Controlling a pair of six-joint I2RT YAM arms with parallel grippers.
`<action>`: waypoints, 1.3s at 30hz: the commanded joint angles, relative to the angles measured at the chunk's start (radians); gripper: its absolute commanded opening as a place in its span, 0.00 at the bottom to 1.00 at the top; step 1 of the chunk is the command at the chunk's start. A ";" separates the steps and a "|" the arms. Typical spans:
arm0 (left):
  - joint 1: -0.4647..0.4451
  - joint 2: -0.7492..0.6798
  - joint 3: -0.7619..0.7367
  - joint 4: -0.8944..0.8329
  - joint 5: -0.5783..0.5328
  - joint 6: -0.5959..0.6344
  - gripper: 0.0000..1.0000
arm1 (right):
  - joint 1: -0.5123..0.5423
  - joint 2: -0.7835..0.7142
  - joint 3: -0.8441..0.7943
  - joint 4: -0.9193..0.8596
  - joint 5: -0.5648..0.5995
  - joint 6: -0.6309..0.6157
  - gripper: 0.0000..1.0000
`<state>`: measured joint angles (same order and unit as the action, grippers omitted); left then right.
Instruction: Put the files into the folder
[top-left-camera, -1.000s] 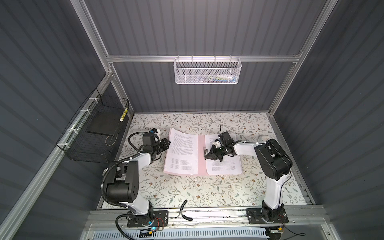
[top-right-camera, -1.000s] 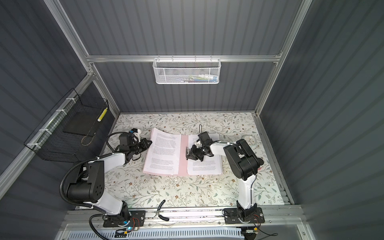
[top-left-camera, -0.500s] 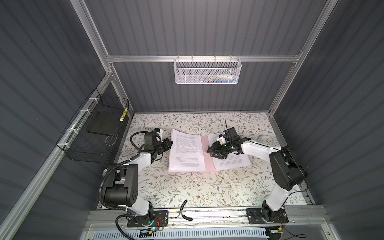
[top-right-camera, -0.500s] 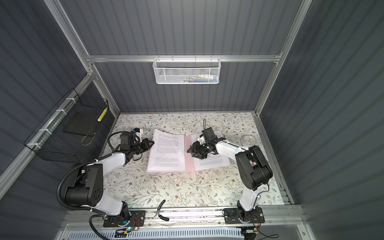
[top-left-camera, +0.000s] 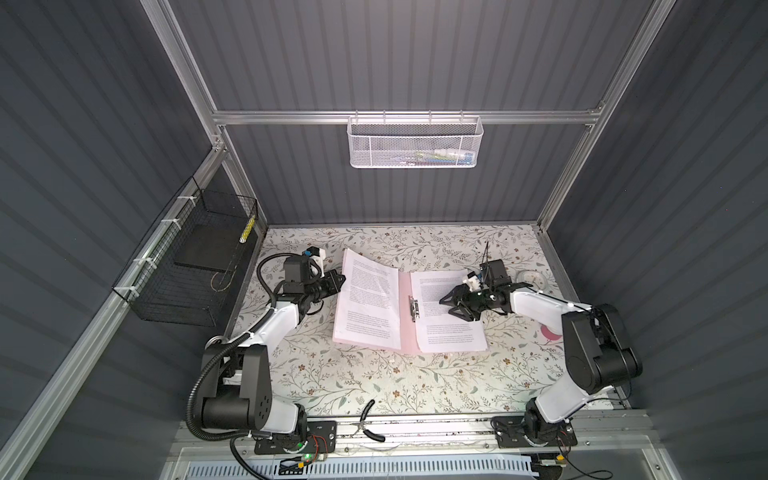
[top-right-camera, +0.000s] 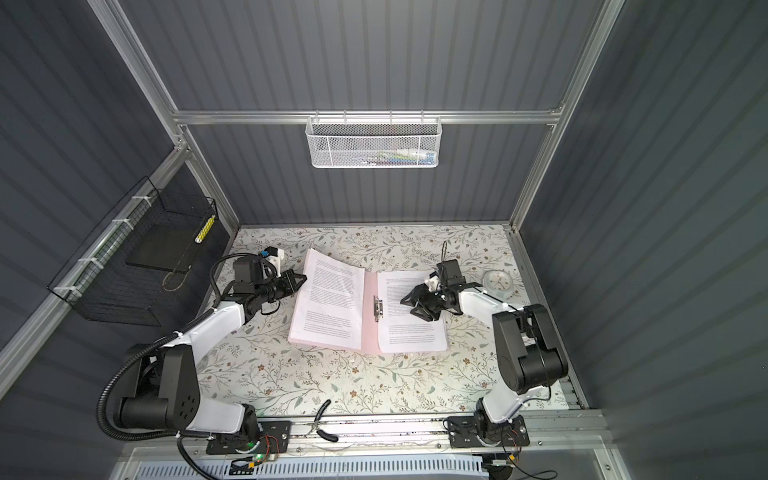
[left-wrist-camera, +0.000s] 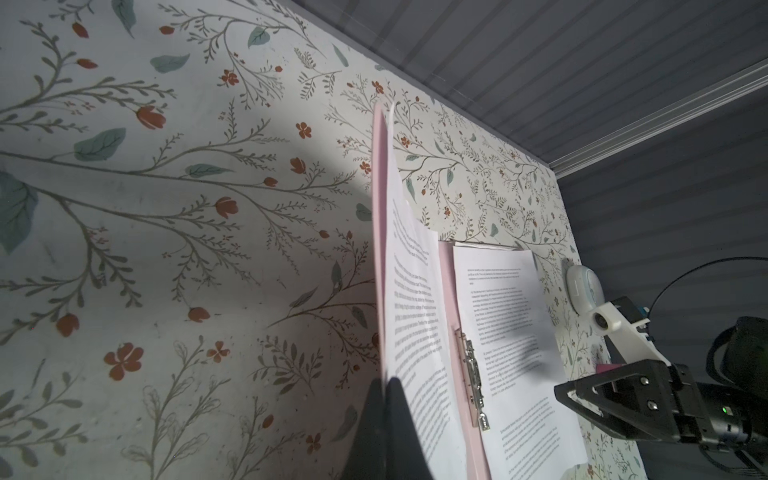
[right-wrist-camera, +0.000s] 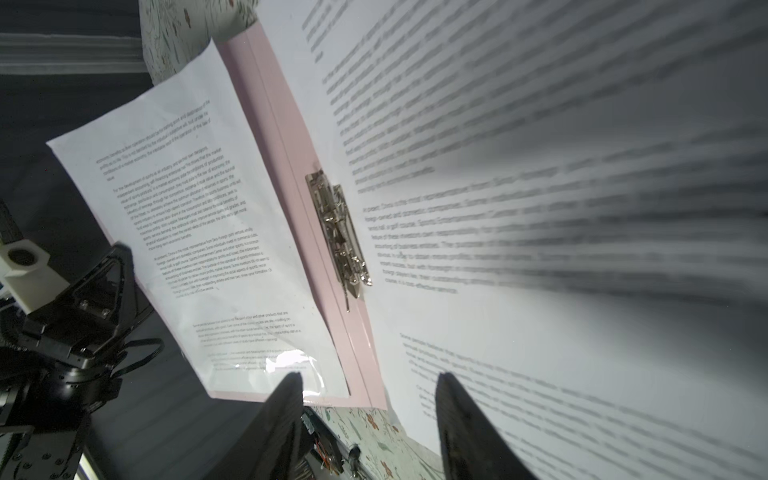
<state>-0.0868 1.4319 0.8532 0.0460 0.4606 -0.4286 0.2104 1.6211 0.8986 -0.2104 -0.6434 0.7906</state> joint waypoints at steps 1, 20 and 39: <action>-0.005 -0.040 0.060 -0.049 0.027 0.027 0.00 | -0.036 -0.034 0.002 -0.075 0.141 -0.077 0.54; -0.049 -0.042 0.191 -0.134 0.072 -0.017 0.00 | -0.109 0.084 -0.062 -0.010 0.220 -0.152 0.55; -0.154 -0.015 0.161 0.284 0.215 -0.431 0.29 | -0.100 0.130 -0.113 0.086 0.085 -0.129 0.54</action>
<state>-0.2092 1.4010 1.0115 0.2043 0.6384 -0.7650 0.1009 1.7058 0.8181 -0.1066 -0.5488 0.6548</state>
